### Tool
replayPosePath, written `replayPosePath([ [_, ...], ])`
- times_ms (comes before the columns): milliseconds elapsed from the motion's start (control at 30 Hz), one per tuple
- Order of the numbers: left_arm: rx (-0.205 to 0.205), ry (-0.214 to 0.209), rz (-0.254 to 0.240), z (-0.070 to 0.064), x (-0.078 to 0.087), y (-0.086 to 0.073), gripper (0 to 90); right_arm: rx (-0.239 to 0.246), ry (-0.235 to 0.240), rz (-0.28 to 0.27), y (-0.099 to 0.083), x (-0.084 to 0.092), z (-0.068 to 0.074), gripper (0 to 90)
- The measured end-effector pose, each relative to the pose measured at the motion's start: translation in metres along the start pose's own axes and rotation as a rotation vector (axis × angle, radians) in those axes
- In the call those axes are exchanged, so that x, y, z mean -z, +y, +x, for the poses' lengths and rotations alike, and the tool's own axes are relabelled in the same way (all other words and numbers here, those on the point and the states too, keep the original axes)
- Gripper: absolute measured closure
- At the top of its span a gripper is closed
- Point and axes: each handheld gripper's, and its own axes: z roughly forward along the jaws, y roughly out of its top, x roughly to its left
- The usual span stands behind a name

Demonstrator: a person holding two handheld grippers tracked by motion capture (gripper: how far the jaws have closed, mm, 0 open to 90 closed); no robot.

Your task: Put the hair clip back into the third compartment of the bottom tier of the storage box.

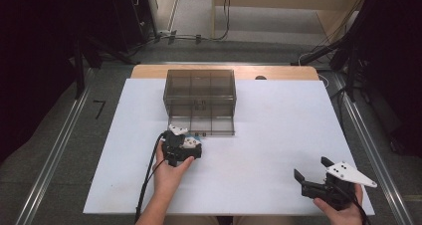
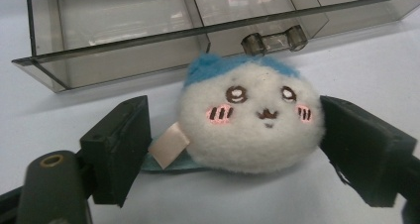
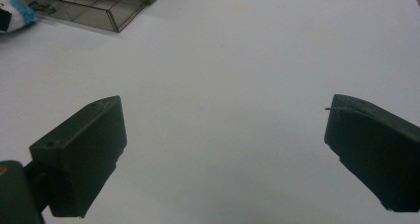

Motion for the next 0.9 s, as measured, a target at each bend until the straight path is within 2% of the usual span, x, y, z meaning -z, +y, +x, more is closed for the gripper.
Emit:
replayPosePath([
  [233, -0.002, -0.016, -0.010, -0.0014, 0.0022, 0.0001, 26.0, -0.002, 0.000, 0.002, -0.0001, -0.0001, -0.0002, 1.5],
  [267, 0.000, -0.019, -0.015, -0.0018, 0.0026, 0.0001, 30.1, -0.001, 0.001, 0.001, -0.0001, -0.0002, 0.0000, 1.5],
  [900, 0.013, -0.024, -0.025, -0.0034, 0.0072, 0.0003, 31.6, -0.006, 0.002, -0.001, -0.0001, -0.0002, -0.0001, 1.5],
])
